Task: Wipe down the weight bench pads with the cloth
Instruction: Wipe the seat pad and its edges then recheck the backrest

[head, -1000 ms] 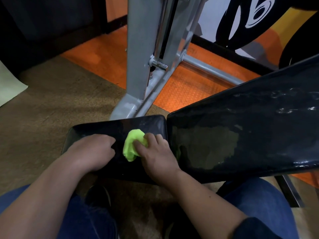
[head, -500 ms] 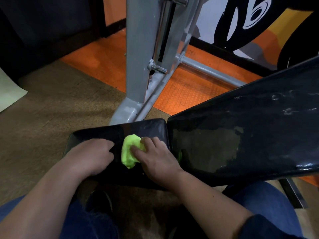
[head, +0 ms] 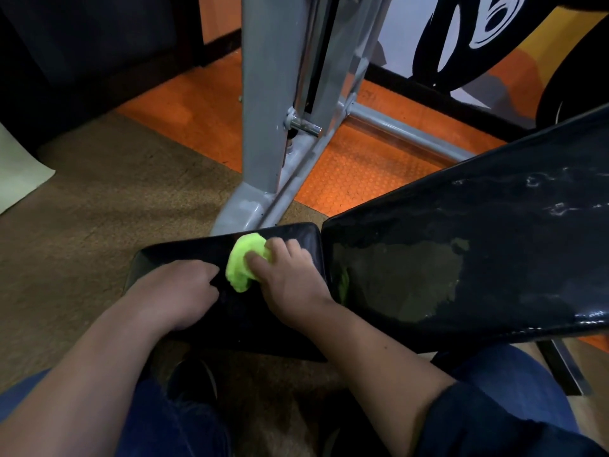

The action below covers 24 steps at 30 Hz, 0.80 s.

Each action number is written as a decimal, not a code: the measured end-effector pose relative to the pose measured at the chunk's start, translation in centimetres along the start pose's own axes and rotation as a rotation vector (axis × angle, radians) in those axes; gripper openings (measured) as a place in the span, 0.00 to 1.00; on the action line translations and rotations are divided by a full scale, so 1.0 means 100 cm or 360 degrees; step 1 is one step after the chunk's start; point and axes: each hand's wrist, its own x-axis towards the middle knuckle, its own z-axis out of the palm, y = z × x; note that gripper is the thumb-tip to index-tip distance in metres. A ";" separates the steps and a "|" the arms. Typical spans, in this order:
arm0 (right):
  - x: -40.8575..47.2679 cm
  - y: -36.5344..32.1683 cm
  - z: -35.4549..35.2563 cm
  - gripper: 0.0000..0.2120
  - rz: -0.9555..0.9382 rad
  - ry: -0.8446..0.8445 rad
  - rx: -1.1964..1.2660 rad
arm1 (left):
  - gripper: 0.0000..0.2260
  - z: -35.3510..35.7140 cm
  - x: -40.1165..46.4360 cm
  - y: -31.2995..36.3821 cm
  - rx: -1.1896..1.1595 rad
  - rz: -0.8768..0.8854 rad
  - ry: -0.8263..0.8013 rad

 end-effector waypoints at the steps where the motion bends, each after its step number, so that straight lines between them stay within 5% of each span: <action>1: -0.003 0.001 0.002 0.19 -0.0068 -0.0002 0.0001 | 0.11 0.000 0.001 0.000 -0.0008 0.0000 0.0007; 7: 0.011 0.003 -0.002 0.19 0.0087 -0.0007 -0.0014 | 0.13 0.002 0.004 0.000 0.0008 -0.0023 0.0013; 12: -0.003 0.009 0.004 0.20 -0.0139 -0.0008 0.0009 | 0.10 0.003 0.004 -0.004 0.0007 -0.0013 -0.0006; 16: 0.014 0.006 -0.001 0.20 0.0093 -0.0031 0.0004 | 0.12 0.003 0.003 -0.003 0.0004 -0.0037 0.0012; 21: 0.007 0.012 0.005 0.22 -0.0145 -0.0046 -0.0004 | 0.15 0.003 0.004 -0.004 0.0031 -0.0025 -0.0010; 24: 0.017 0.016 0.002 0.21 -0.0017 -0.0052 -0.0039 | 0.09 0.005 0.006 -0.006 0.0042 -0.0022 -0.0009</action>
